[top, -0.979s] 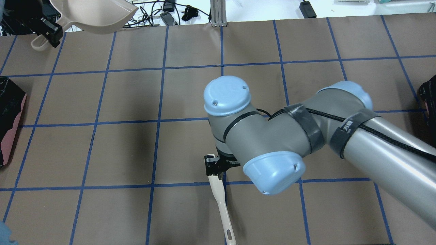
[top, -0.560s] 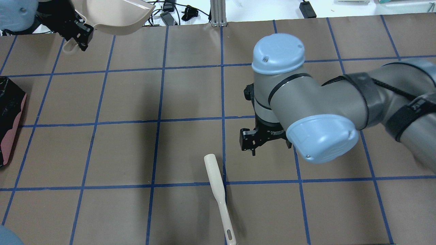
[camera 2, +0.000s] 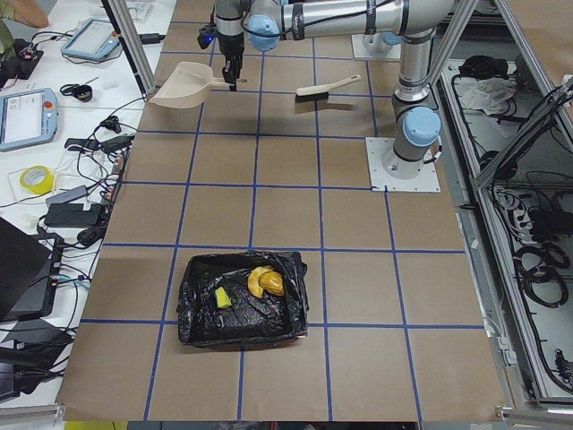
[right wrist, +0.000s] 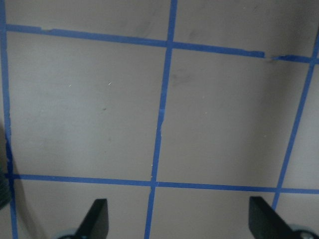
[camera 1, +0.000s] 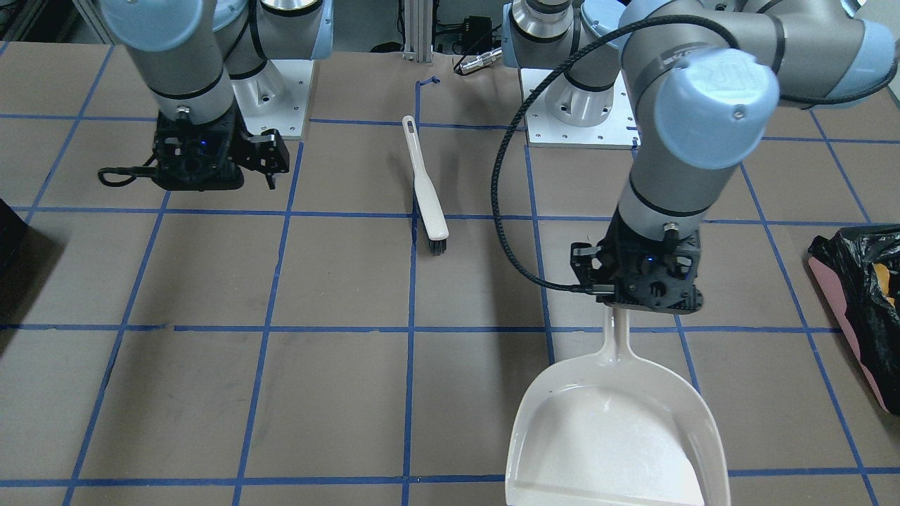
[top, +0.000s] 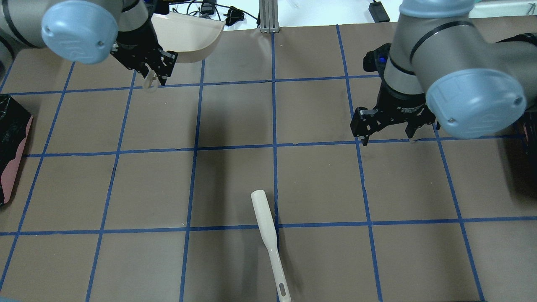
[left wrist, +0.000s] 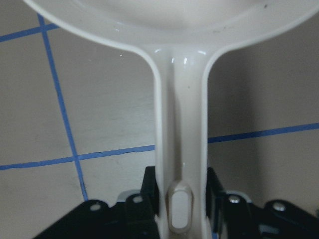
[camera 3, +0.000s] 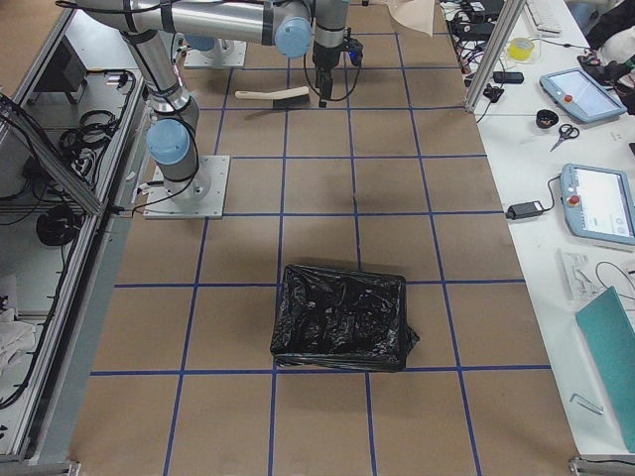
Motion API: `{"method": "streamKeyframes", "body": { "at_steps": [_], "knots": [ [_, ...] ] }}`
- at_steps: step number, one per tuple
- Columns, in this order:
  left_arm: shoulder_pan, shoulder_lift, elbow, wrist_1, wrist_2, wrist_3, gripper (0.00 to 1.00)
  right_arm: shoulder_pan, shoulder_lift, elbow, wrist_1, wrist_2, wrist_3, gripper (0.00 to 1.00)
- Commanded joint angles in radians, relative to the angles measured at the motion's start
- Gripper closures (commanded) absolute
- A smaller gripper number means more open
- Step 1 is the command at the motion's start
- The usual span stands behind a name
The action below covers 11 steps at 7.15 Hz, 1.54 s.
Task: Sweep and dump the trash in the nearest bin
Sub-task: 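Bring the dustpan back and set it on the table with the left gripper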
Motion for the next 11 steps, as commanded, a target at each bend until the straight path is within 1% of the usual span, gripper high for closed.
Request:
{"method": "streamKeyframes", "body": {
  "at_steps": [1, 2, 3, 4, 5, 6, 7, 8, 9, 11],
  "knots": [
    [-0.096, -0.028, -0.028, 0.005, -0.022, -0.148, 1.00, -0.054, 0.009, -0.049, -0.007, -0.004, -0.032, 0.00],
    [-0.137, -0.051, -0.038, 0.005, -0.035, -0.153, 1.00, -0.056, 0.020, -0.092, -0.001, -0.004, -0.032, 0.00],
    [-0.159, -0.079, -0.045, 0.028, -0.090, -0.153, 1.00, -0.054, 0.023, -0.108, 0.009, 0.003, -0.020, 0.00],
    [-0.170, -0.105, -0.047, 0.051, -0.144, -0.143, 1.00, -0.039, 0.020, -0.109, 0.013, 0.013, 0.011, 0.00],
    [-0.188, -0.126, -0.048, 0.051, -0.162, -0.152, 1.00, -0.022, 0.020, -0.111, 0.029, 0.011, 0.017, 0.00],
    [-0.220, -0.146, -0.047, 0.053, -0.166, -0.158, 1.00, 0.004, 0.021, -0.109, 0.029, 0.013, 0.023, 0.00],
    [-0.246, -0.168, -0.048, 0.071, -0.175, -0.203, 1.00, 0.034, 0.035, -0.112, 0.031, 0.002, 0.064, 0.00],
    [-0.265, -0.186, -0.050, 0.073, -0.208, -0.213, 1.00, 0.042, 0.040, -0.114, 0.031, -0.001, 0.069, 0.00],
    [-0.284, -0.193, -0.068, 0.076, -0.209, -0.216, 1.00, 0.042, 0.040, -0.117, 0.031, -0.003, 0.055, 0.00],
    [-0.300, -0.203, -0.119, 0.142, -0.209, -0.219, 1.00, 0.038, 0.037, -0.126, 0.020, -0.001, 0.043, 0.00]
  ]
}}
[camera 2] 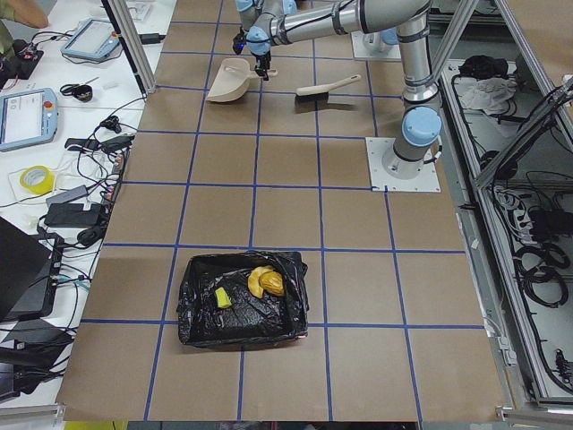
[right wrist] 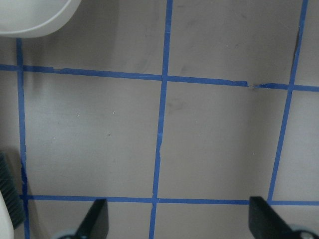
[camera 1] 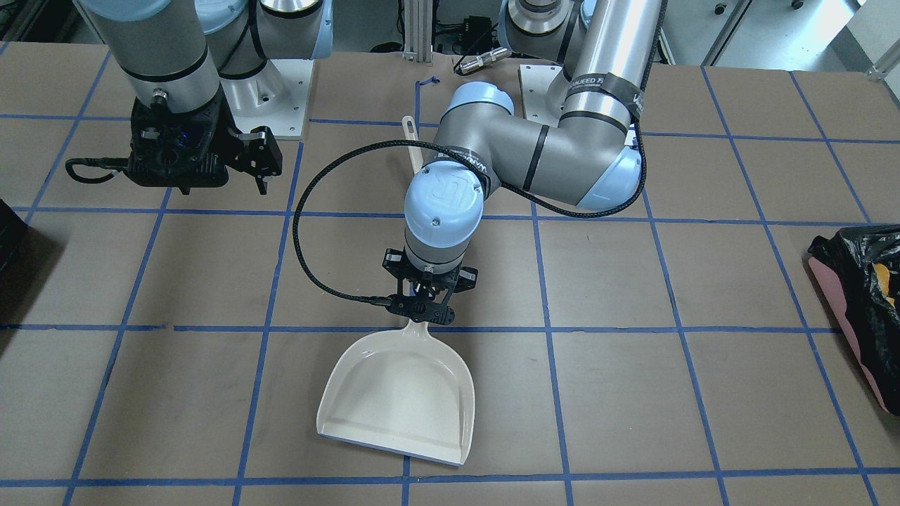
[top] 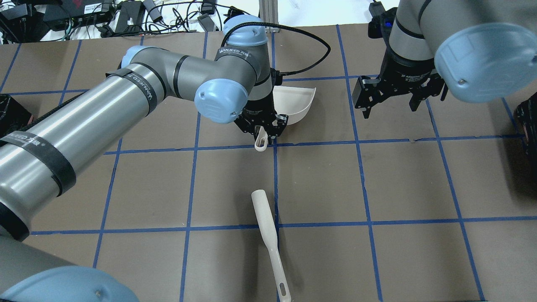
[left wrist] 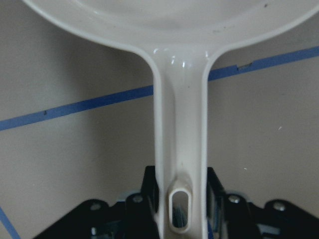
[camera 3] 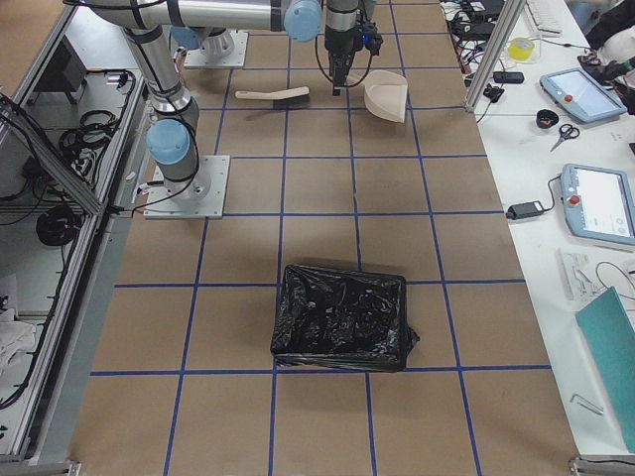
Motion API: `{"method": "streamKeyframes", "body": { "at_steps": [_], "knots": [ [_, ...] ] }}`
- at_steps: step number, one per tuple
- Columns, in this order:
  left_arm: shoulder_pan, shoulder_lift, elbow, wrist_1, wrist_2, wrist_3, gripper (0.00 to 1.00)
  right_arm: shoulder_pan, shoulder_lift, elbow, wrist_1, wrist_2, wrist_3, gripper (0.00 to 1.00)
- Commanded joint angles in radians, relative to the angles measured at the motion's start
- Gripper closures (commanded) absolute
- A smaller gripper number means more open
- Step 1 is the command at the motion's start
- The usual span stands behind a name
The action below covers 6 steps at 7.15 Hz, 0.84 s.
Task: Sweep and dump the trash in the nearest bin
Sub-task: 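Bring the dustpan back and set it on the table with the left gripper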
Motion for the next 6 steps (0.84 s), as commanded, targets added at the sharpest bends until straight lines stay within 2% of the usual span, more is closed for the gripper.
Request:
{"method": "streamKeyframes", "body": {
  "at_steps": [1, 4, 5, 6],
  "knots": [
    [-0.018, -0.007, -0.033, 0.053, -0.003, -0.014, 1.00, -0.001, -0.007, -0.036, -0.010, 0.011, -0.002, 0.00],
    [-0.018, -0.008, -0.037, 0.053, -0.006, -0.073, 0.99, 0.004, -0.025, -0.075, 0.049, 0.020, 0.062, 0.00],
    [-0.018, -0.007, -0.036, 0.051, -0.044, -0.105, 0.44, 0.004, -0.018, -0.079, 0.041, 0.020, 0.053, 0.00],
    [-0.018, -0.005, -0.036, 0.051, -0.063, -0.109, 0.14, 0.004, -0.015, -0.081, 0.036, 0.026, 0.053, 0.00]
  ]
}}
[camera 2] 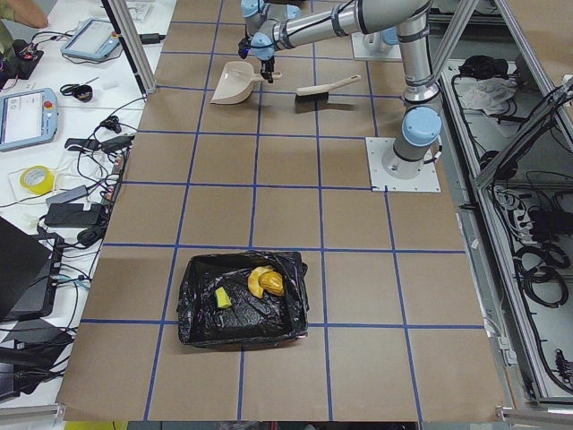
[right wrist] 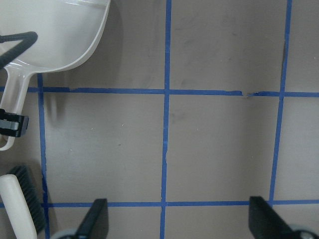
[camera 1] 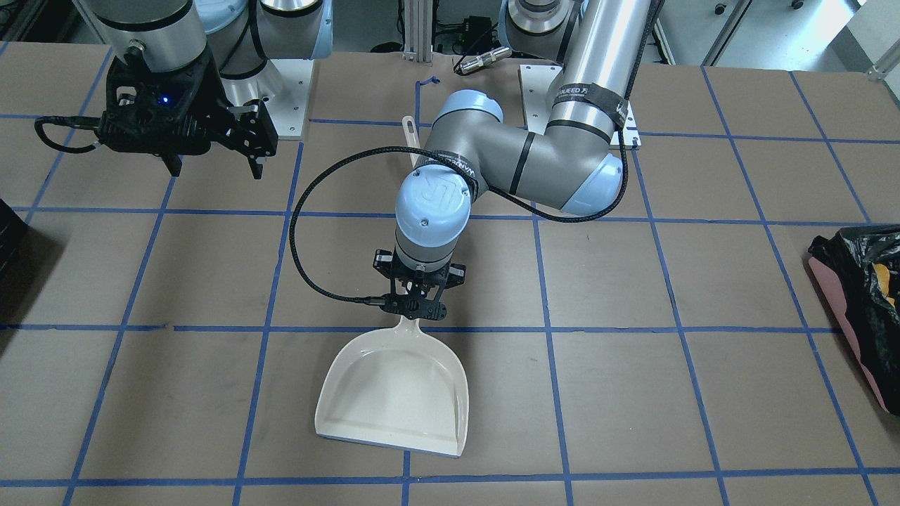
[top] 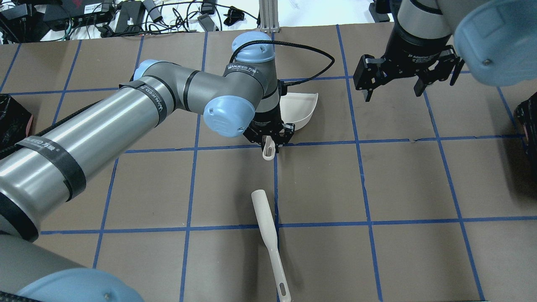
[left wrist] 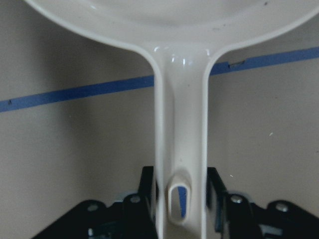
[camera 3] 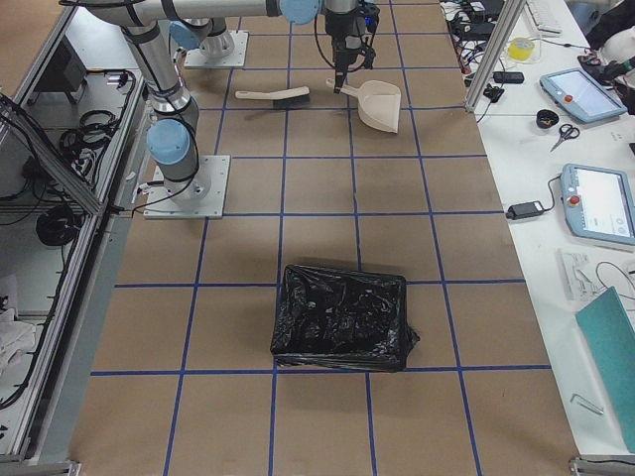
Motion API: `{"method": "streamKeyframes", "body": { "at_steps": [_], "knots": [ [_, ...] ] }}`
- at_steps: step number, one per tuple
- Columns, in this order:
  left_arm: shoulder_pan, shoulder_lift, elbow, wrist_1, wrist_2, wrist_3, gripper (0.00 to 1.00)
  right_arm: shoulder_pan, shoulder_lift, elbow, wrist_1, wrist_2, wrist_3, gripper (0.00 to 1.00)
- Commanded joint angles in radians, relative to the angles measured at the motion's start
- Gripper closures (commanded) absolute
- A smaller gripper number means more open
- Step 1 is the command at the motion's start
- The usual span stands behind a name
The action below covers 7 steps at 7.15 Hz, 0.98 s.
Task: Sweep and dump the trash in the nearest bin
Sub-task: 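Bring the dustpan back and set it on the table with the left gripper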
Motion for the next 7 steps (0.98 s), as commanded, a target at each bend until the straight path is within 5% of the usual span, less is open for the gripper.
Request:
{"method": "streamKeyframes", "body": {
  "at_steps": [1, 4, 7],
  "knots": [
    [0.000, 0.002, 0.001, 0.001, -0.029, -0.025, 0.00, 0.000, 0.005, -0.004, -0.009, 0.046, 0.002, 0.00],
    [0.033, 0.061, 0.031, -0.004, 0.073, -0.011, 0.00, 0.000, 0.006, -0.004, -0.023, 0.057, -0.005, 0.00],
    [0.205, 0.133, 0.086, -0.025, 0.112, 0.130, 0.00, 0.000, 0.010, -0.002, -0.030, 0.057, -0.005, 0.00]
  ]
}}
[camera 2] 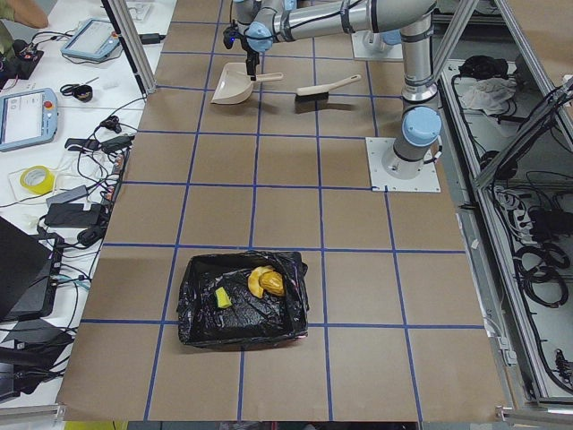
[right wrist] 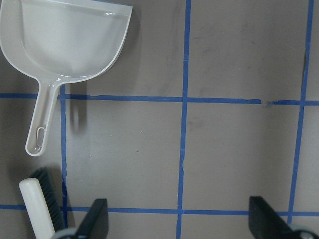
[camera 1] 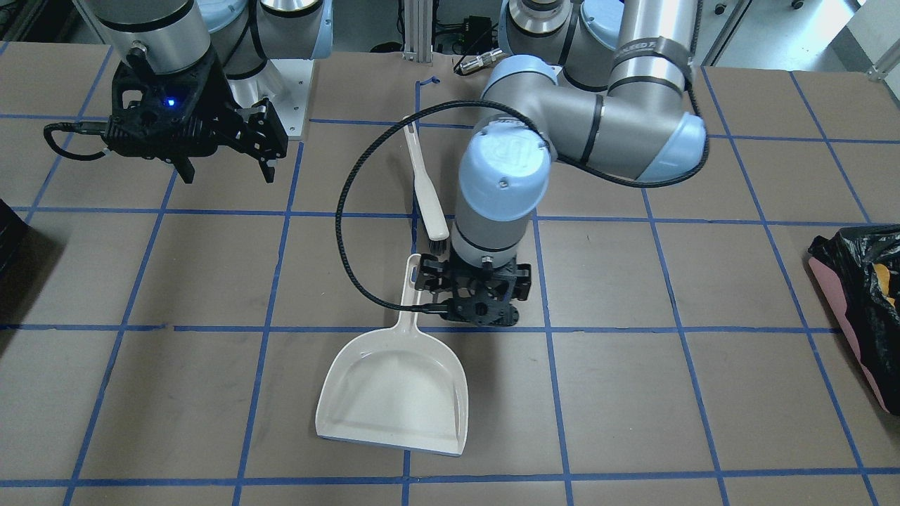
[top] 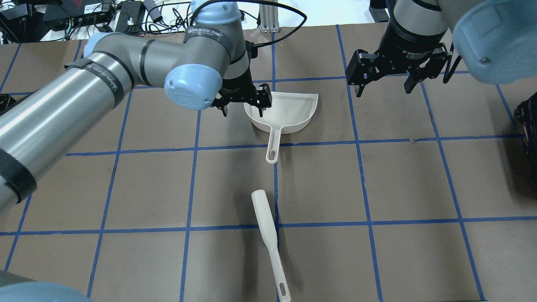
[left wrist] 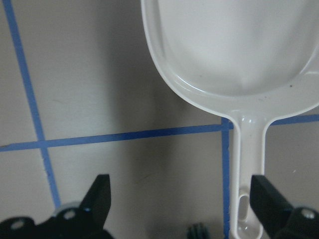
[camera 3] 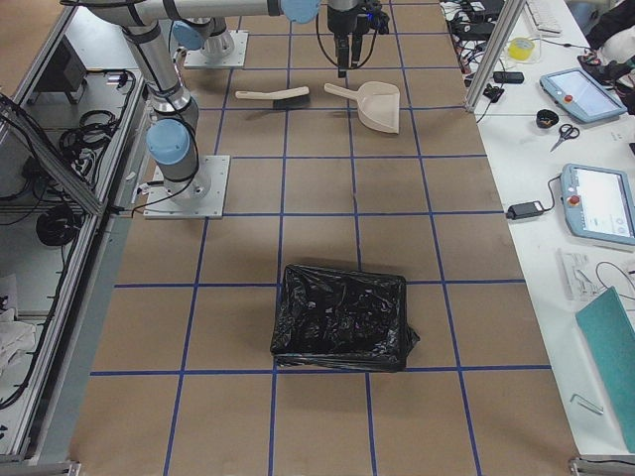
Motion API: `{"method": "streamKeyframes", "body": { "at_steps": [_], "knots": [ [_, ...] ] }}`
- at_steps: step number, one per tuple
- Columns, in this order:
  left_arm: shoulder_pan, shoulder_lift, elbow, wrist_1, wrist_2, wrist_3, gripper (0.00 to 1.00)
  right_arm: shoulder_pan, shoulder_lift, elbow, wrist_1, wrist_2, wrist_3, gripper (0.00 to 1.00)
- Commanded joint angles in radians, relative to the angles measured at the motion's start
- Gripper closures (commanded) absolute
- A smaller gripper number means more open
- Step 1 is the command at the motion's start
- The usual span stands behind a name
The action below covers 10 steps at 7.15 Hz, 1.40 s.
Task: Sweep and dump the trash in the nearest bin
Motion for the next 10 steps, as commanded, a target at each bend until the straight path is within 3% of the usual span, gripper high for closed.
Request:
{"method": "streamKeyframes", "body": {
  "at_steps": [1, 4, 10],
  "knots": [
    [0.123, 0.068, 0.034, -0.035, 0.052, 0.075, 0.00, 0.000, 0.002, 0.001, -0.007, 0.000, 0.000, 0.00],
    [0.271, 0.181, 0.134, -0.227, 0.063, 0.196, 0.00, -0.002, 0.002, 0.003, -0.007, -0.001, 0.000, 0.00],
    [0.323, 0.290, 0.039, -0.241, 0.121, 0.332, 0.00, -0.005, 0.002, 0.003, -0.007, -0.001, 0.001, 0.00]
  ]
}}
